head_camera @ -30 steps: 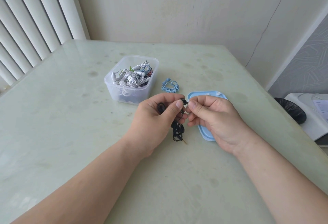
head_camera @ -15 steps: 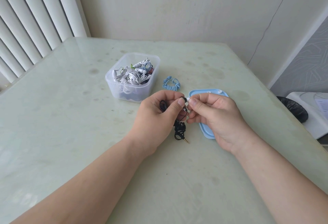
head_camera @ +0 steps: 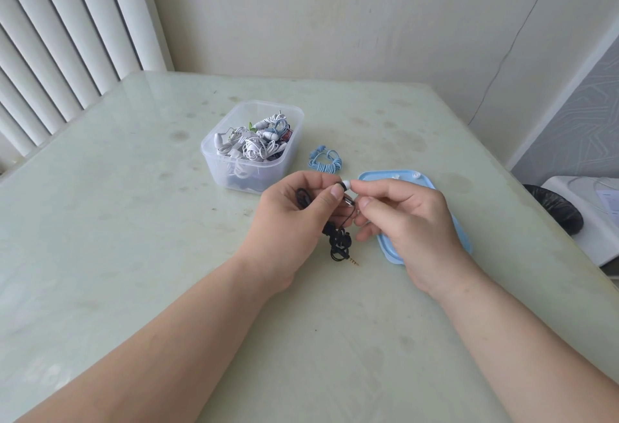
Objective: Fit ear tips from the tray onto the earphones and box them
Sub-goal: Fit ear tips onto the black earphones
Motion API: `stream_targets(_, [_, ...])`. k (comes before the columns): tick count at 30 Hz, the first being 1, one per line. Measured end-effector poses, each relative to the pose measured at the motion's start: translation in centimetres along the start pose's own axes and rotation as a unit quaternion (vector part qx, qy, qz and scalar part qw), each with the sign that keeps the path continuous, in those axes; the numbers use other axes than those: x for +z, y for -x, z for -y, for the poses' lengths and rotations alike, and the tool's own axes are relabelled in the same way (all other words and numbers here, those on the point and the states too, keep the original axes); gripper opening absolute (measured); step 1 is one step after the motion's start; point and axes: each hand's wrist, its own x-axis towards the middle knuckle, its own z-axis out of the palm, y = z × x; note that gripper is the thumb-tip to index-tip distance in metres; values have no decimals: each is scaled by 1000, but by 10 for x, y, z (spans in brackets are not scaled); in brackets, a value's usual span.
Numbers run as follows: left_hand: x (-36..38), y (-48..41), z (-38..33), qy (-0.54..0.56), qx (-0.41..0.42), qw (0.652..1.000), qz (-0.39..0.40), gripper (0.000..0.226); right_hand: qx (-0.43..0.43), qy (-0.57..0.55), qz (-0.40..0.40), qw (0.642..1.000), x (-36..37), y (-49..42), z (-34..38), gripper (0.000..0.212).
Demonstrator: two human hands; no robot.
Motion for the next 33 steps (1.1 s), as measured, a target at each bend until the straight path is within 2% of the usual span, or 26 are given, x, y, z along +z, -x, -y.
stream_targets(4, [-4,0,-3,-1,-11,999,43,30,-63,97,7,993,0,2,-1,32])
stream_targets(8, [-9,-2,-5,27,-31,998,57,28,-33,90,7,995,-4,0,1,33])
stream_targets(10, [-11,-2,-8,69,-50,995,55,26,-35,141,17,989,-8,-1,1,32])
stream_targets(14, [-13,-3,-13,131,-74,988,41,26,-62,289,115,948,-7,5,2,23])
stream_targets(17, [-12,-4,-15,151,-89,984,22,26,-59,354,130,924,-8,6,1,16])
stream_targets(22, [-11,-5,-19,187,-113,976,-10,24,-105,351,139,920,-5,8,-1,14])
stream_targets(26, [-10,-4,-16,166,-100,981,-18,21,-94,347,140,923,-6,7,3,6])
stream_targets(30, [-10,-4,-15,164,-99,981,-9,18,-59,296,102,948,-12,11,8,8])
stream_targets(33, [-11,-4,-15,166,-104,981,2,19,-48,238,60,968,-15,8,4,19])
